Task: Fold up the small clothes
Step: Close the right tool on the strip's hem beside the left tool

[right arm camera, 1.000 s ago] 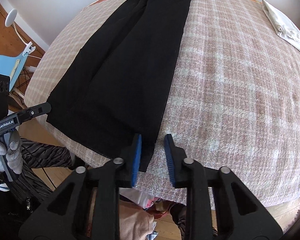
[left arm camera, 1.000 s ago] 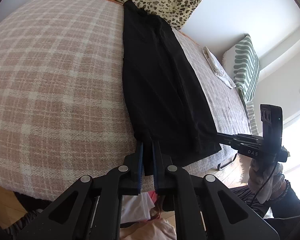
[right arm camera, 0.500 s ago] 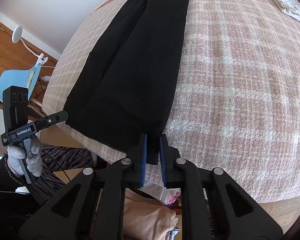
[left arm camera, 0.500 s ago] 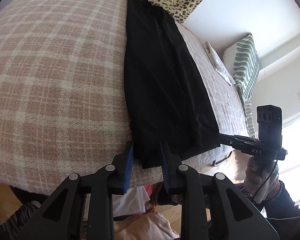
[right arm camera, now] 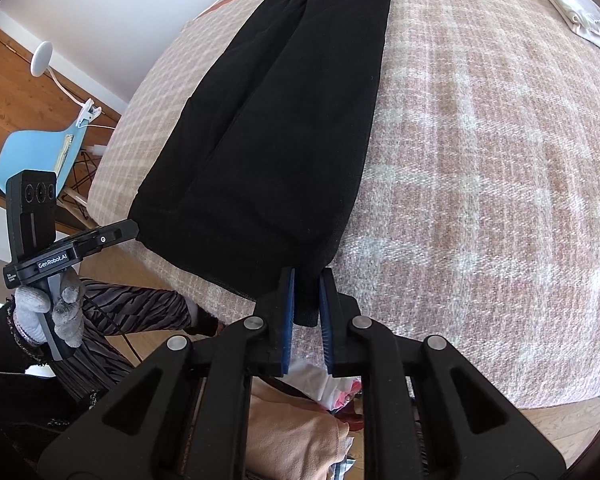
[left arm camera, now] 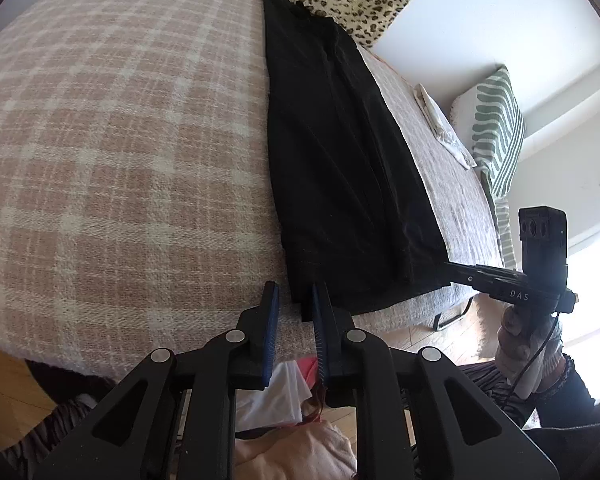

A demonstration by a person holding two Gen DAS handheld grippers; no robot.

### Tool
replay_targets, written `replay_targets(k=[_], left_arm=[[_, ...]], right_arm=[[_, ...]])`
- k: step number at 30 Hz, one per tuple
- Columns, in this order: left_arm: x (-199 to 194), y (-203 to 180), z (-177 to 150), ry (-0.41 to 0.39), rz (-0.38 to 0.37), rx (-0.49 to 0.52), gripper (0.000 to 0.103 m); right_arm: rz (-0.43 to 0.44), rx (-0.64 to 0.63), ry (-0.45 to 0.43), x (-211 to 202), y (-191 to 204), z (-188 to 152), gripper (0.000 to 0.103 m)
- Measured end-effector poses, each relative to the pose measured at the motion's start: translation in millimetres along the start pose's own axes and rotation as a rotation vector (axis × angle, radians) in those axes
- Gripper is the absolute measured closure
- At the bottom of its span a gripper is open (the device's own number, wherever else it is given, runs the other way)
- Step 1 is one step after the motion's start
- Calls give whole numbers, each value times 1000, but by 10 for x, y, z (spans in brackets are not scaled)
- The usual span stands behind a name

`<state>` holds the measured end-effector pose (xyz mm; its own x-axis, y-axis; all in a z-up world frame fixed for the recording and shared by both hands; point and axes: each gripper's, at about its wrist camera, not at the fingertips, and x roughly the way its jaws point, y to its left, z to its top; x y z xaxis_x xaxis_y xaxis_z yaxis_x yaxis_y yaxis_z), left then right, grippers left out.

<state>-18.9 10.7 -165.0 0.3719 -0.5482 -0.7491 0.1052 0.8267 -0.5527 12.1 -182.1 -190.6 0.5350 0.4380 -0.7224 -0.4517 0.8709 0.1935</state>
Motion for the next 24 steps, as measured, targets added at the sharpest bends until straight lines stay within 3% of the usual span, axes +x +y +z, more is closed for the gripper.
replay_targets(k=[4, 7, 8, 10, 16, 20, 24], left_arm=[[-21, 97, 101, -23, -41, -60, 82], [37, 57, 117, -10, -60, -45, 82], [66, 39, 115, 0, -71, -40, 85], [93, 14, 100, -2, -81, -38, 101], [-26, 61, -2, -44, -74, -43, 101], [29, 78, -172, -7, -51, -32, 102], [0, 100, -171, -19, -69, -52, 102]], right_arm=[[5, -1, 2, 0, -29, 10, 90], [1, -8, 2, 0, -24, 6, 90], [1, -9, 1, -2, -25, 5, 90], [5, -5, 0, -3, -36, 5, 90], [-1, -10, -1, 10, -14, 7, 90], [-3, -13, 2, 20, 7, 21, 90], [2, -11, 5, 25, 10, 36, 90]])
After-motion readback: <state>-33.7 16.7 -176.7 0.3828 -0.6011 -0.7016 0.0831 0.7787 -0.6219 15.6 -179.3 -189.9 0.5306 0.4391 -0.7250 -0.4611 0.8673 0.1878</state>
